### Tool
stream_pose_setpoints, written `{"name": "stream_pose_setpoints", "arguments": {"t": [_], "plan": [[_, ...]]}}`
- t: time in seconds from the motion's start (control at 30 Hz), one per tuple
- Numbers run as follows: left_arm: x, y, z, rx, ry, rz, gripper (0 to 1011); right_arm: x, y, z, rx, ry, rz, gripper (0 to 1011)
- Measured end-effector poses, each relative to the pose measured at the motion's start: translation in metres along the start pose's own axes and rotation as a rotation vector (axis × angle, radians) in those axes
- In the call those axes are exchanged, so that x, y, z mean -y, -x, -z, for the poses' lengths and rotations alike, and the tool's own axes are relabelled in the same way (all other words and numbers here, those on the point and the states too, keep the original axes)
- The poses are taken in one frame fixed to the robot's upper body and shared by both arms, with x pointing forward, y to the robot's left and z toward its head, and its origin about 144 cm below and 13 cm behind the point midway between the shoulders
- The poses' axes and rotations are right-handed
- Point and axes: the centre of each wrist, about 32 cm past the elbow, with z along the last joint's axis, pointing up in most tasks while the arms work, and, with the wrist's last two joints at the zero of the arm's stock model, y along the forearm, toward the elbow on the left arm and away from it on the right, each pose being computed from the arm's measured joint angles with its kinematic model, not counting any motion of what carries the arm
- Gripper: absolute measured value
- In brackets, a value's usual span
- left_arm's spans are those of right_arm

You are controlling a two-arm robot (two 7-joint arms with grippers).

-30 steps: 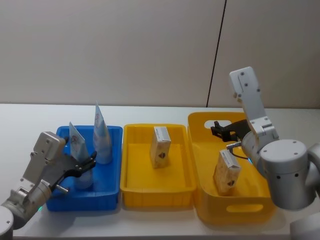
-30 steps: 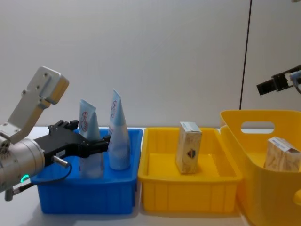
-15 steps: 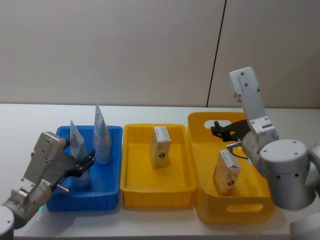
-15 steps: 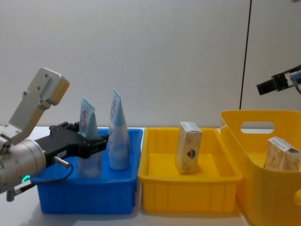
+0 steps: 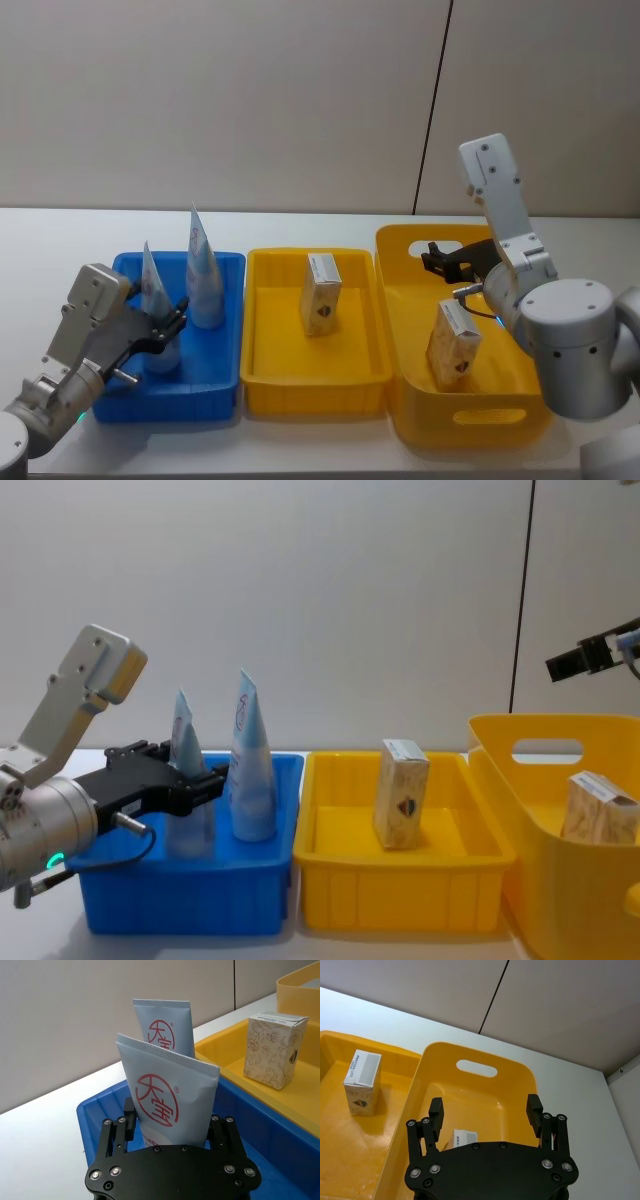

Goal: Bimanual collaborative sorting of washing and personal care products

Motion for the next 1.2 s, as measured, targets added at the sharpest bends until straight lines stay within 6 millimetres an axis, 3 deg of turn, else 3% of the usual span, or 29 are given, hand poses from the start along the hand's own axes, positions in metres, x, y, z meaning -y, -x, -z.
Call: {"name": "stream_pose_setpoints", "arguments": {"t": [0.6, 0.8, 1.2], "plan": [[0.0004, 0.0001, 0.0001, 0.000, 0.001, 0.001, 578, 0.0000, 0.0000, 0.0000, 0.000, 0.000, 0.000, 1004], [0.0003, 0.0001, 0.0002, -0.001, 0.000, 0.001, 394, 0.0000, 0.0000, 0.0000, 0.000, 0.000, 0.000, 1004], [0.0004, 0.0001, 0.0003, -0.001, 0.000, 0.001, 302, 0.0000, 0.0000, 0.0000, 0.000, 0.000, 0.000, 1004]]}}
